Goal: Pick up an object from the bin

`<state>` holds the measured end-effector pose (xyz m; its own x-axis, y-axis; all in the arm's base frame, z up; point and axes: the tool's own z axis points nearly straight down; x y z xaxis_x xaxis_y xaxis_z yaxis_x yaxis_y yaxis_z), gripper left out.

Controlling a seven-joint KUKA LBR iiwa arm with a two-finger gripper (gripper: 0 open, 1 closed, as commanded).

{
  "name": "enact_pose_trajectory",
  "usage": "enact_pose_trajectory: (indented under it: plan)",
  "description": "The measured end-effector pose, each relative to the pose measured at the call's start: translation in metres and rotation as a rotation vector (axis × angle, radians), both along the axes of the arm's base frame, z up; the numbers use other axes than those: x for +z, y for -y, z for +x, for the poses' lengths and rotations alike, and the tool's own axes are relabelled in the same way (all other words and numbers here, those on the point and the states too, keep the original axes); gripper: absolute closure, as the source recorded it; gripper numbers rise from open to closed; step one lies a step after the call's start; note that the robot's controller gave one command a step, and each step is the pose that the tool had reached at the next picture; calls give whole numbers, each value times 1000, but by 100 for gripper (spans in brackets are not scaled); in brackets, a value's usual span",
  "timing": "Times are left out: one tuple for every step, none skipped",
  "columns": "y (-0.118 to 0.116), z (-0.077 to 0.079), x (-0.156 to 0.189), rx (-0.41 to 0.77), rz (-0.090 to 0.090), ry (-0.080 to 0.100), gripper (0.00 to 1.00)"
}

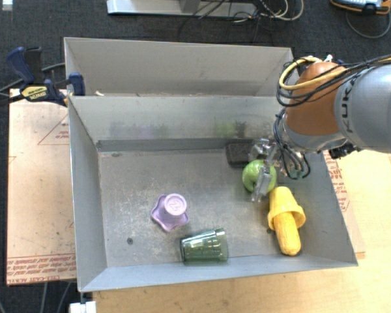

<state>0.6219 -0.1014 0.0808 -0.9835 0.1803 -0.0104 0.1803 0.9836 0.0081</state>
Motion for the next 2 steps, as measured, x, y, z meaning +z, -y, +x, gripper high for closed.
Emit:
enact_pose_trajectory:
  plan:
    - [0,0,0,0,0,0,100]
    - [0,0,0,0,0,0,100]
